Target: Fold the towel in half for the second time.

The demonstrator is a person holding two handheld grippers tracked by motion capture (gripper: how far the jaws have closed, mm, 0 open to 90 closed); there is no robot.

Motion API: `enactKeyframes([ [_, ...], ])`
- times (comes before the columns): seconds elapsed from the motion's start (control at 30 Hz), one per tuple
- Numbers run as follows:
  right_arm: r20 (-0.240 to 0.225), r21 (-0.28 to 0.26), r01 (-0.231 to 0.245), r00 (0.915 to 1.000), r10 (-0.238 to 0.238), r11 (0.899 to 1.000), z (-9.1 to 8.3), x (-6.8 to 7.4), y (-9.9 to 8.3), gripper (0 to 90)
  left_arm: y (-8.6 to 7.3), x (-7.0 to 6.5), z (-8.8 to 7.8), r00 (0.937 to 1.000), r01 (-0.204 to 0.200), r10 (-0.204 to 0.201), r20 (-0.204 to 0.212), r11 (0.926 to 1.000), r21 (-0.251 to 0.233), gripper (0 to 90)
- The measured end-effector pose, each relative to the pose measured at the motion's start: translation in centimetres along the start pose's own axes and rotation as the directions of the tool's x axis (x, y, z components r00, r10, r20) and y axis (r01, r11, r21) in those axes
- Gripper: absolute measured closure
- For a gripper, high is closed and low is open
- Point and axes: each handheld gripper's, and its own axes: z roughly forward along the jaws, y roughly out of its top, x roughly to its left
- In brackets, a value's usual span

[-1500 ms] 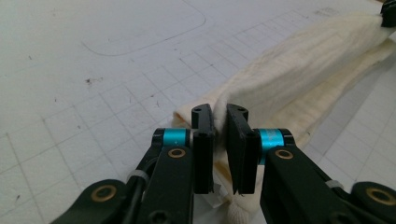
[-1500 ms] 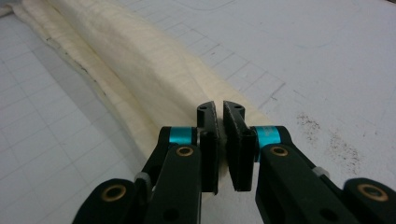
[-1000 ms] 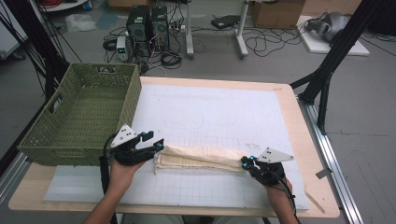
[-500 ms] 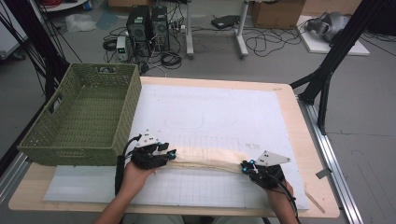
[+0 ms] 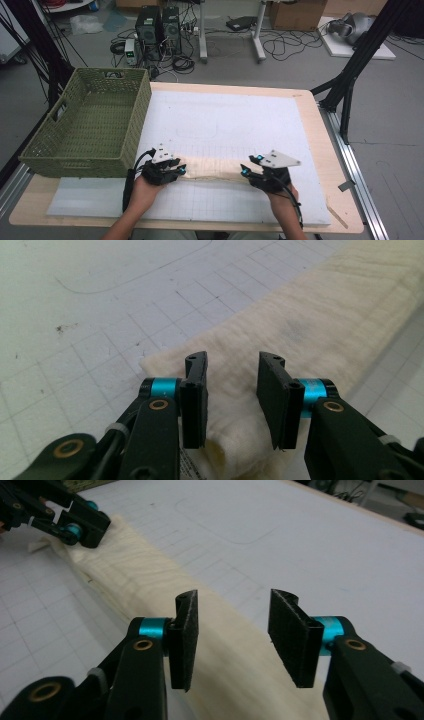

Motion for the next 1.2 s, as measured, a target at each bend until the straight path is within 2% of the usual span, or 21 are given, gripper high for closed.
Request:
enactKeyframes([
  [0.07, -0.033, 0.03, 0.001, 0.9994, 0.0, 1.0, 1.8, 0.8, 0.2, 60.4, -0.1, 0.1, 0.0, 0.9998, -0.019, 0.019, -0.01, 0.9998, 0.01, 73.1],
  [0.13, -0.066, 0.048, -0.01, 0.9977, 0.013, 0.999, 3.3, 1.6, 0.3, 63.9, -0.1, 0.1, 0.1, 0.9996, -0.024, 0.024, -0.013, 0.9996, 0.011, 76.1],
  [0.17, -0.079, 0.052, 0.001, 0.9969, 0.003, 0.999, 3.9, 2.0, 0.3, 65.8, -0.1, 0.0, 0.1, 0.9995, -0.029, 0.029, -0.016, 0.9995, 0.011, 76.5],
  [0.23, -0.091, 0.084, 0.029, 0.9956, -0.022, 0.996, 4.9, 2.8, 0.1, 68.5, -0.1, 0.0, 0.2, 0.9996, -0.021, 0.021, -0.017, 0.9998, 0.007, 76.6],
  [0.3, -0.093, 0.108, 0.025, 0.9956, -0.015, 0.994, 5.2, 2.8, -0.4, 69.2, -0.1, 0.0, 0.2, 0.9997, -0.019, 0.019, -0.018, 0.9998, 0.006, 76.5],
  [0.4, -0.074, 0.12, 0.015, 0.9972, -0.006, 0.993, 4.8, 2.1, -1.3, 69.6, -0.1, 0.1, 0.2, 0.9996, -0.016, 0.016, -0.022, 0.9999, 0.005, 76.1],
  [0.6, -0.026, 0.134, -0.03, 0.9991, 0.034, 0.99, 2.5, -0.1, -3.3, 69.9, -0.1, 0.0, 0.3, 0.9994, -0.021, 0.022, -0.025, 0.9997, 0.012, 75.9],
  [0.77, 0.018, 0.16, -0.037, 0.9992, 0.035, 0.986, 0.5, -1.8, -4.1, 70.6, -0.1, 0.0, 0.3, 0.9994, -0.023, 0.023, -0.028, 0.9997, 0.011, 76.1],
  [0.83, 0.022, 0.172, -0.04, 0.9991, 0.037, 0.984, 0.0, -2.3, -4.6, 70.6, -0.1, 0.0, 0.3, 0.9993, -0.027, 0.027, -0.028, 0.9996, 0.012, 76.1],
  [0.97, 0.025, 0.134, -0.042, 0.9989, 0.039, 0.99, 0.0, -2.2, -5.5, 70.6, -0.2, -0.1, 0.3, 0.9991, -0.027, 0.028, -0.031, 0.9996, 0.01, 76.0],
  [1.07, 0.028, 0.133, -0.041, 0.9989, 0.038, 0.99, 0.0, -2.1, -5.5, 70.2, -0.1, -0.1, 0.2, 0.9995, -0.009, 0.009, -0.03, 0.9999, 0.009, 74.5],
  [1.13, 0.034, 0.132, -0.03, 0.9991, 0.026, 0.991, 0.0, -2.1, -5.5, 69.5, 0.2, -0.1, -0.4, 0.9996, 0.018, -0.019, -0.023, 0.9996, -0.021, 67.6],
  [1.2, 0.035, 0.133, -0.034, 0.999, 0.03, 0.991, 0.0, -2.1, -5.5, 68.8, 0.6, -0.1, -1.3, 0.9993, 0.036, -0.037, -0.007, 0.9959, -0.082, 63.3],
])
